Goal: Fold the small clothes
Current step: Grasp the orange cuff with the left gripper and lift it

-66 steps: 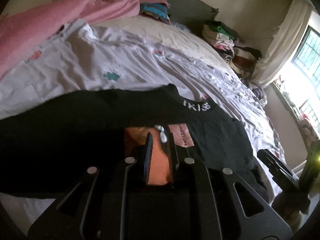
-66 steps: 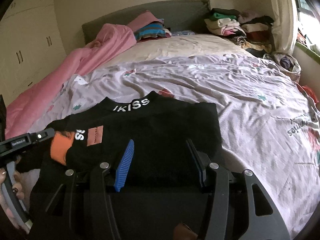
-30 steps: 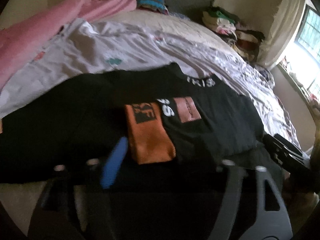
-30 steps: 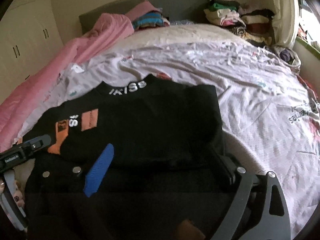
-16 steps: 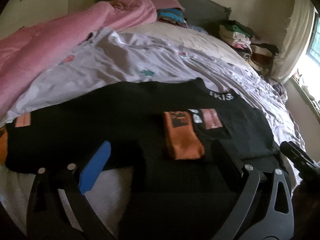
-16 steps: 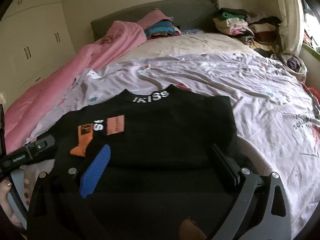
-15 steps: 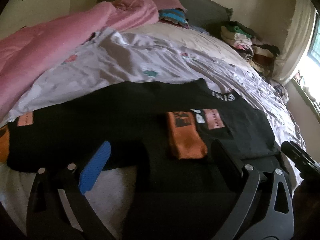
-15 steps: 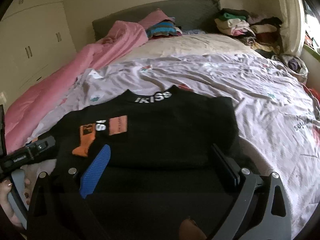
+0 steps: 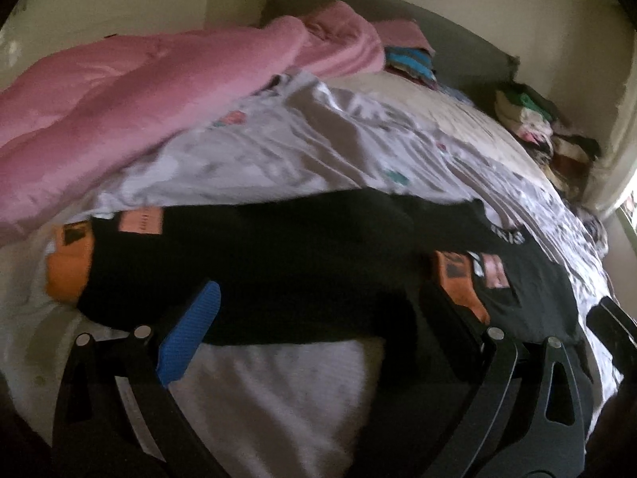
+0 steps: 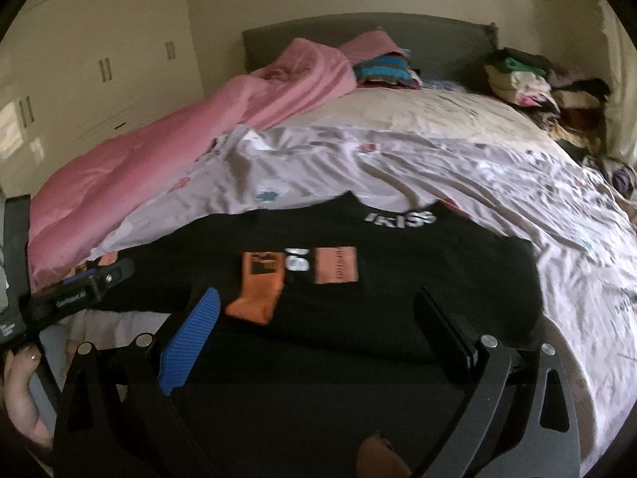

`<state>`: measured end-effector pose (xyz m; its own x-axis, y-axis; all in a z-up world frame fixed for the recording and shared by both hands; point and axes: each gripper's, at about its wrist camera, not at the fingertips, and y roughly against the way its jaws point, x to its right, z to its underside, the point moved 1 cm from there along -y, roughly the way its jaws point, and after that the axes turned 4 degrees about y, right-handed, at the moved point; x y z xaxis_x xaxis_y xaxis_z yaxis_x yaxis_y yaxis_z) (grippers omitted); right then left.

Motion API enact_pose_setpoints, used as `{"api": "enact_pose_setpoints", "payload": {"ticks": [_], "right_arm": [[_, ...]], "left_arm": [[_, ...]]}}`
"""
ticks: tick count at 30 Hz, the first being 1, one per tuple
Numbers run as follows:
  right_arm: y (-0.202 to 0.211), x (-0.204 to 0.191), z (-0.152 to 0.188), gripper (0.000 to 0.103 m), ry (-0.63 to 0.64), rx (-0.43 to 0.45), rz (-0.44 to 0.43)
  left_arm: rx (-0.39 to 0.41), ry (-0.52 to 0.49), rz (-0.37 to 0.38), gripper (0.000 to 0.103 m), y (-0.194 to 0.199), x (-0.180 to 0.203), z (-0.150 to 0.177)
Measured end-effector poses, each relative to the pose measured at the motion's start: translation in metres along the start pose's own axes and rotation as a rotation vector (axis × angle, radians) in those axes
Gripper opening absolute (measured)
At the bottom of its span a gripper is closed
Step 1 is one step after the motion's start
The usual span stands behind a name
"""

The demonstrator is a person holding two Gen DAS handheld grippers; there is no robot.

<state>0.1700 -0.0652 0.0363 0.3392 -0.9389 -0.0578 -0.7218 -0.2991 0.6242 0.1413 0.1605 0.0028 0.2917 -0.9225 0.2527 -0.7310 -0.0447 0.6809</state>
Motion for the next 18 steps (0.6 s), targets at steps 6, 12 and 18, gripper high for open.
{"api": "enact_pose_setpoints", "payload": {"ticks": [6, 12, 18], "right_arm": [[-0.009, -0.034, -0.010, 0.097, 0.066, 0.000, -0.049], [-0.022, -0.065, -0.018, 0.097, 0.120, -0.004, -0.092], [-0.032, -0.090, -0.022, 0.097, 0.159, -0.012, -0.134]], "left_arm": [[0.049, 0.040, -0.092, 0.093, 0.009, -0.026, -0.007], [0.060, 0.095, -0.189, 0.093, 0.011, -0.053, -0.011], [0.056, 0.171, -0.223, 0.093, 0.012, -0.077, -0.012]]}}
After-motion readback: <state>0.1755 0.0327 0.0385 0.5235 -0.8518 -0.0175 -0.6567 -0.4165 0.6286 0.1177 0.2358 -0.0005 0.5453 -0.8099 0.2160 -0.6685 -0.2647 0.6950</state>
